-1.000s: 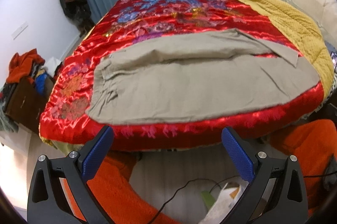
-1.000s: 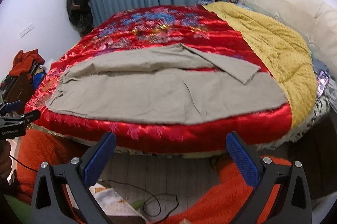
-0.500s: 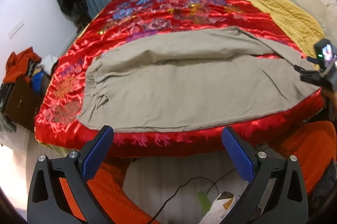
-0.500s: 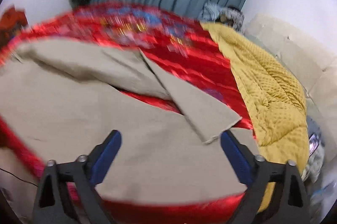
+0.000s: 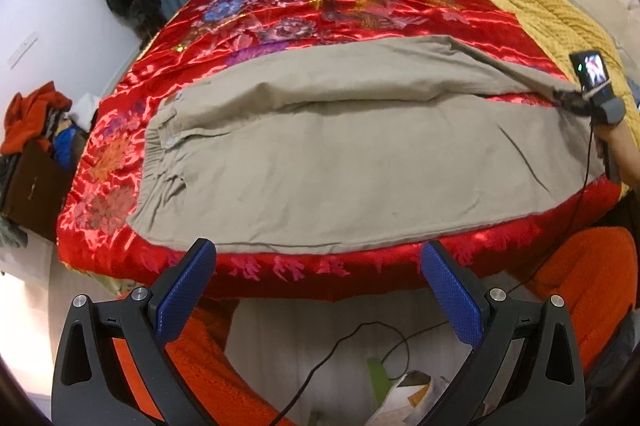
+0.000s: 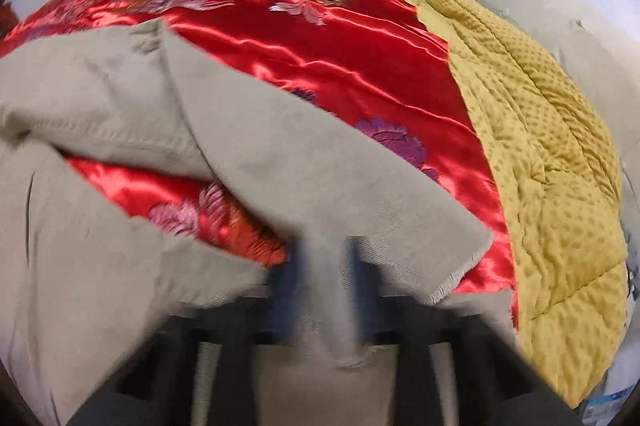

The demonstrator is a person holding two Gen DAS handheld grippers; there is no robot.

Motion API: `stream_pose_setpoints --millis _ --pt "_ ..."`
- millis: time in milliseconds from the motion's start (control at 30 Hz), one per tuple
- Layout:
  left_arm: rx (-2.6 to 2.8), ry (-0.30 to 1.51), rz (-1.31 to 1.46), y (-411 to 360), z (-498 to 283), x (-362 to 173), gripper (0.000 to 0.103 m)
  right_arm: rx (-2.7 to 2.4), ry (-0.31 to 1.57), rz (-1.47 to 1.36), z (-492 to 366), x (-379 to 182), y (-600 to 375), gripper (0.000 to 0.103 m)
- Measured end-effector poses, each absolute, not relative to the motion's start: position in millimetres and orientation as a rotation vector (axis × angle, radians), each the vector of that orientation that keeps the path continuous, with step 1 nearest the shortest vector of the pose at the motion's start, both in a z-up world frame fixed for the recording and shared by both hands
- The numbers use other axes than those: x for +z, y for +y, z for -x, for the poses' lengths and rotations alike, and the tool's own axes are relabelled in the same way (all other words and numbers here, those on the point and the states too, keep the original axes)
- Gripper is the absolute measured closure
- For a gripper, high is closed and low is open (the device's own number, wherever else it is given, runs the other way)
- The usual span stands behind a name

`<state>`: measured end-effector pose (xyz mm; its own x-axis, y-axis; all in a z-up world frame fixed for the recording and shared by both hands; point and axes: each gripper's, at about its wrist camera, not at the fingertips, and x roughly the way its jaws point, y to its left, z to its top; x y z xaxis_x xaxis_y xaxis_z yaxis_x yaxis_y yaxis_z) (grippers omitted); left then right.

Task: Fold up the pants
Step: 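Reach the right gripper to the frayed hem of the khaki pant leg and grasp it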

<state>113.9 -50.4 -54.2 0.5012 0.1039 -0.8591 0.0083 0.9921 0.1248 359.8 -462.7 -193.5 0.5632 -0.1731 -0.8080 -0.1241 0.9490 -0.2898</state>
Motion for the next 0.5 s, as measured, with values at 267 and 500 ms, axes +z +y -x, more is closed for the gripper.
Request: stream_pose_setpoints --millis 267,500 --pt "0.042 1.06 -0.101 -52 -117 -59 0.001 -0.021 0.773 0.386 -335 -115 -435 0.099" --pt "0.025 1.079 -0.103 -58 -123 -65 0.001 0.29 0.747 0.705 -253 -120 -344 0.099"
